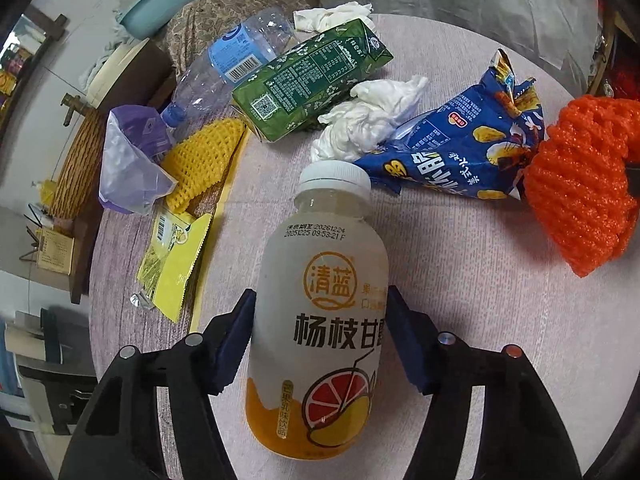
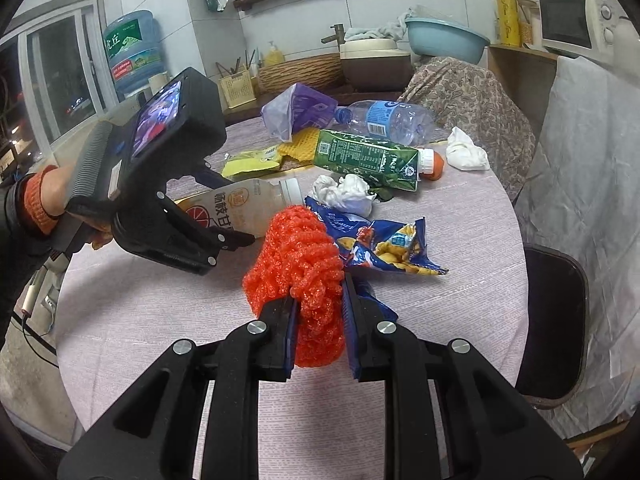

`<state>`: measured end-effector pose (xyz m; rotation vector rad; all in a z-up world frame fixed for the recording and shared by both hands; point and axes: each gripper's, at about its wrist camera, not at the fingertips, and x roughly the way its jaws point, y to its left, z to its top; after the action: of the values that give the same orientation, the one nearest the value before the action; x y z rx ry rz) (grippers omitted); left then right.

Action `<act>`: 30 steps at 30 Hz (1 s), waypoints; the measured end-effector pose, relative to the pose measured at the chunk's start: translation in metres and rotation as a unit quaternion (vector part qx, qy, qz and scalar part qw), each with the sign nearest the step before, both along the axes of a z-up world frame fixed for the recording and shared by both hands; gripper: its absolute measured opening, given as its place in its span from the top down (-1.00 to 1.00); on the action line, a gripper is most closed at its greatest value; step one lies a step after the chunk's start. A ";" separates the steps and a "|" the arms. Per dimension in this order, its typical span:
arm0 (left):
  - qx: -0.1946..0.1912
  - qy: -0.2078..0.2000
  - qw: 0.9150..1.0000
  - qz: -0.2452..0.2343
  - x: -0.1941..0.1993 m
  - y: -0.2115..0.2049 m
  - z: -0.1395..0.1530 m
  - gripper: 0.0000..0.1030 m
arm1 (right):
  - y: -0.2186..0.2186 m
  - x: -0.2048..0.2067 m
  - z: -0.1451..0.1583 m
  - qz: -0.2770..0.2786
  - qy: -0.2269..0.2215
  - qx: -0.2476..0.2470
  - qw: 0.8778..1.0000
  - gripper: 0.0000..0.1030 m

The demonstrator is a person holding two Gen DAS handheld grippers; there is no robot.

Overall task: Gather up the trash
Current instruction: 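Grasp the orange foam net with the right gripper while the left gripper grasps the drink bottle, then carry both items over the black bin and open both grippers to drop them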

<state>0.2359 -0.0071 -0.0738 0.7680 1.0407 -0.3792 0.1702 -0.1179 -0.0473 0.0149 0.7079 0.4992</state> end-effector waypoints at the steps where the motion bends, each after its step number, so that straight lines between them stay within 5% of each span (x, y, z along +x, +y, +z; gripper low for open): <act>1: -0.005 -0.002 1.000 0.002 -0.001 0.001 0.001 -0.23 | -0.002 -0.001 0.000 0.000 -0.001 0.002 1.000 0.61; 8: -0.091 -0.025 0.995 0.033 -0.012 0.026 0.018 -0.20 | -0.018 -0.005 -0.004 0.003 0.007 0.027 1.000 0.61; 18: -0.163 -0.051 0.985 0.037 -0.046 0.035 0.043 -0.19 | -0.045 -0.013 -0.002 -0.025 -0.010 0.051 0.998 0.61; 25: -0.241 -0.072 0.968 -0.008 -0.064 -0.006 0.077 -0.20 | -0.127 -0.007 0.010 -0.157 -0.042 0.071 0.984 0.61; 30: -0.288 -0.056 0.955 -0.043 -0.047 -0.067 0.082 -0.20 | -0.197 0.032 -0.023 -0.273 -0.001 0.068 0.960 0.61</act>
<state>0.1887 -0.0742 0.0082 0.3024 0.7344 -0.6698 0.2026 -0.3145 -0.0704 0.3308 0.6337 0.0159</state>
